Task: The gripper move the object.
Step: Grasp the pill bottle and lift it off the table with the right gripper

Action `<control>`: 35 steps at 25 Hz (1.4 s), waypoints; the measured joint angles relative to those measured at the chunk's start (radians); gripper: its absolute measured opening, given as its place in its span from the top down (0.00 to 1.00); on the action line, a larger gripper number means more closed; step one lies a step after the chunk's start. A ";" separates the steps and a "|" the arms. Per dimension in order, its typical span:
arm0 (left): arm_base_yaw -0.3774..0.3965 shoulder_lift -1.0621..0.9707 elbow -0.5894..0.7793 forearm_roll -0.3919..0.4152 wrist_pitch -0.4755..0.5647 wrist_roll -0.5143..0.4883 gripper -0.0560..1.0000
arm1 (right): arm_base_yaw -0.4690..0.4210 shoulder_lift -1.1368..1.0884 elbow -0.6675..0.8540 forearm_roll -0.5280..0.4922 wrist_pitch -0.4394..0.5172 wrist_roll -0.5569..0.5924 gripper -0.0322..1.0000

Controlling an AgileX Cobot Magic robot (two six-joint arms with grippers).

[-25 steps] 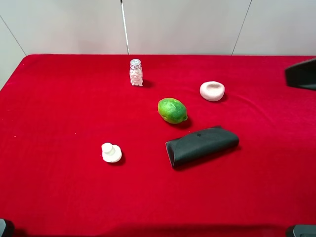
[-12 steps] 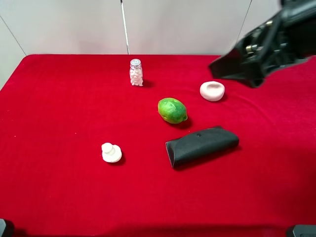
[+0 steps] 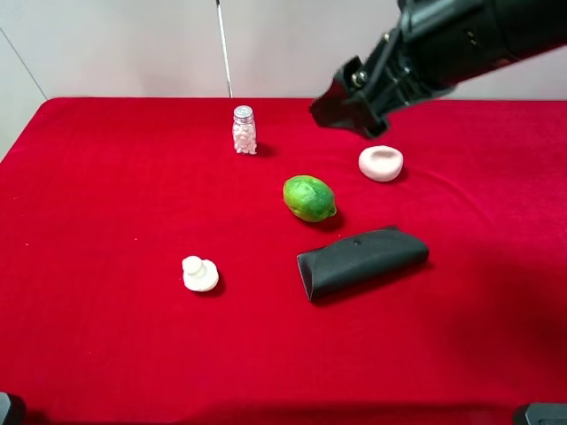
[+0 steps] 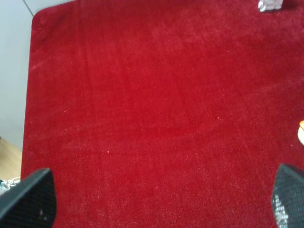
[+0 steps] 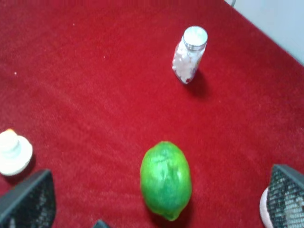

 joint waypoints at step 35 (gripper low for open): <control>0.000 0.000 0.000 0.000 0.000 0.000 0.11 | 0.116 0.605 -0.628 -0.032 0.161 0.000 0.30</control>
